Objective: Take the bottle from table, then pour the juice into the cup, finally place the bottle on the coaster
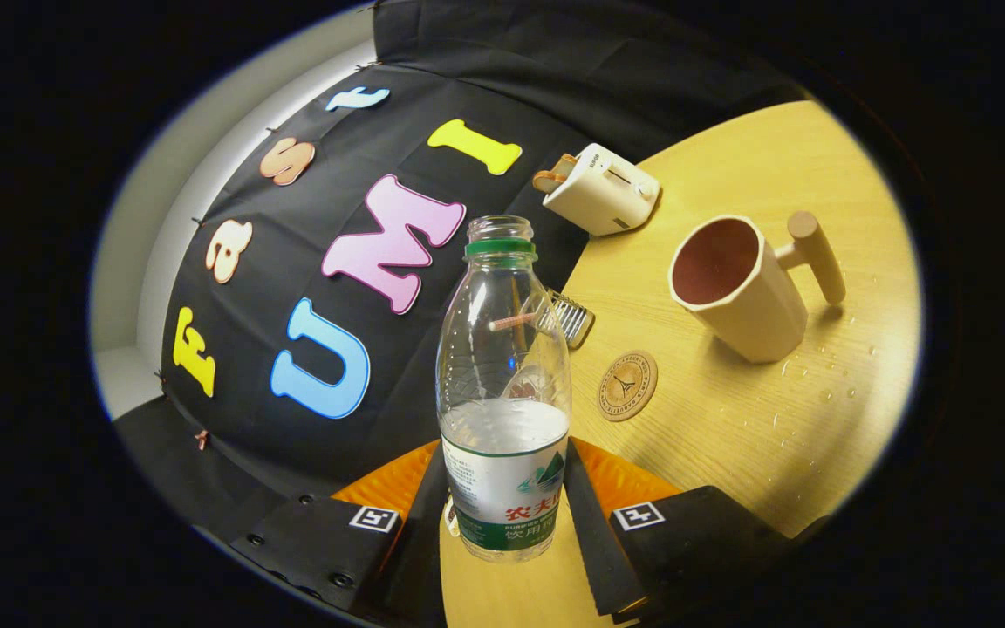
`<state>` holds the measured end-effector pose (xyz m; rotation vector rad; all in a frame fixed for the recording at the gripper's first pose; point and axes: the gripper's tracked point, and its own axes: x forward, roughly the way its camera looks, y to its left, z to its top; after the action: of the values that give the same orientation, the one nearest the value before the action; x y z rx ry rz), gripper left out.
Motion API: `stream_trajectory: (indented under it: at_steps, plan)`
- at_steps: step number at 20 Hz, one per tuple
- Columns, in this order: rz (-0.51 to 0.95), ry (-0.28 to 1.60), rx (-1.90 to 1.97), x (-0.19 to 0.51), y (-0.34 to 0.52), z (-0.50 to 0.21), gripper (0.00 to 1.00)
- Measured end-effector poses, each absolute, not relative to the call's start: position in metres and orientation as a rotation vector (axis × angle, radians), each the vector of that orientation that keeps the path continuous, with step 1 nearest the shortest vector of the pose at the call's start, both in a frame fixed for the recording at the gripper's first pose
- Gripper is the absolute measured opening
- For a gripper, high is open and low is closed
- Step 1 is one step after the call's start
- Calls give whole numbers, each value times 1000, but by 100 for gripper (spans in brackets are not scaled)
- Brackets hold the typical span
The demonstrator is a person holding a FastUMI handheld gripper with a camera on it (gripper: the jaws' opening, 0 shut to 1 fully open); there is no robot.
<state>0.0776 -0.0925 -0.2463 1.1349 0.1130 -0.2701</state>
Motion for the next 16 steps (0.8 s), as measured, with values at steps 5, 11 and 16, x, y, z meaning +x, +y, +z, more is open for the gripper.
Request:
stream_trajectory:
  at_steps: [5, 11, 16]
  plan:
    - [-282, 115, 1268, 82, -96, -253, 74]
    - [-335, 124, 1439, 87, -106, -269, 74]
    - [-350, 132, 1529, 86, -107, -273, 74]
